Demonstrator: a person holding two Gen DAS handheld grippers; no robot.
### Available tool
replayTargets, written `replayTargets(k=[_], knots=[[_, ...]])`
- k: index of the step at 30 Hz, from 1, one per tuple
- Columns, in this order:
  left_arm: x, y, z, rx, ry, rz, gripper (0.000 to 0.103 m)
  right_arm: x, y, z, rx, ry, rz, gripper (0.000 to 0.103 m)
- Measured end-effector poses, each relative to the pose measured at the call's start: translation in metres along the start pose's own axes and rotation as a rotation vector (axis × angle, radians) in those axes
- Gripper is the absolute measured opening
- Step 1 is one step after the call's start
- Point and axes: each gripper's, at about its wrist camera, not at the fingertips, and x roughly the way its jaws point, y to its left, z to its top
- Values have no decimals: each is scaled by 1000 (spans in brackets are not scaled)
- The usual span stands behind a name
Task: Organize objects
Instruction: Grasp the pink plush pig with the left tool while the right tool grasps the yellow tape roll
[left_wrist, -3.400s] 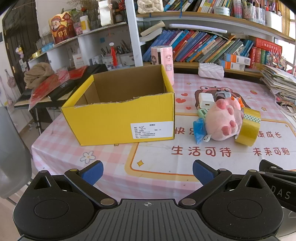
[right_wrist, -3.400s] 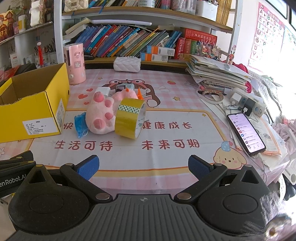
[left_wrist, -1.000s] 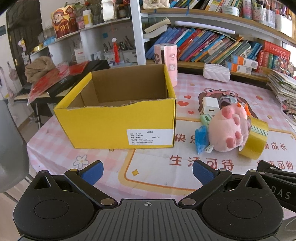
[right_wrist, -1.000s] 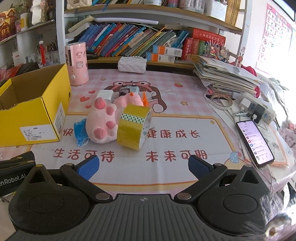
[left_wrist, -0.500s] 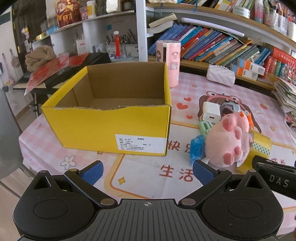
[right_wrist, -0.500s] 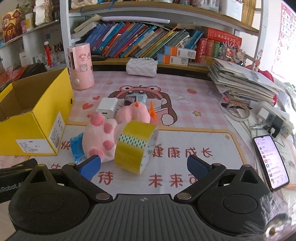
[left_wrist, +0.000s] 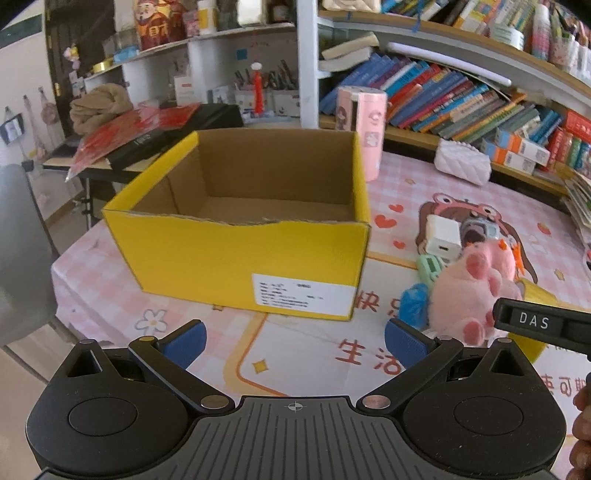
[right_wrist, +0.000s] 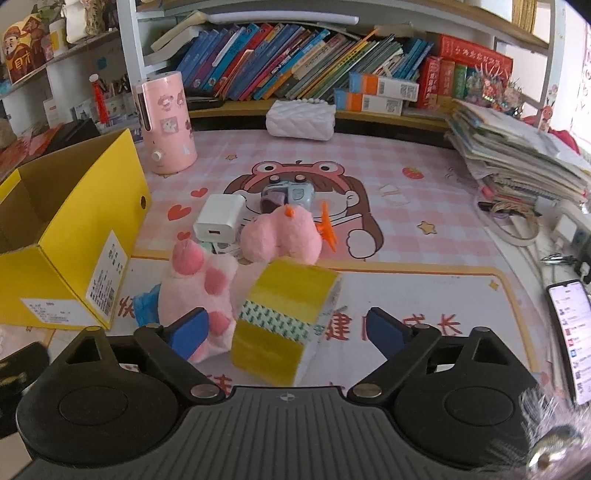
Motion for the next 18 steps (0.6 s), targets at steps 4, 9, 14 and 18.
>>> replayTargets(k=[4, 9, 14, 18], knots=[[0, 6, 1, -22, 2, 11, 103, 8, 3, 3, 5, 5, -1, 76], [1, 2, 1, -9, 8, 7, 103, 9, 1, 5, 5, -12, 11, 47], [2, -8, 1, 12, 9, -17, 103, 4, -10, 7, 24, -16, 48, 41], [4, -21, 1, 37, 9, -58, 103, -13, -19, 7, 12, -81, 63, 40]])
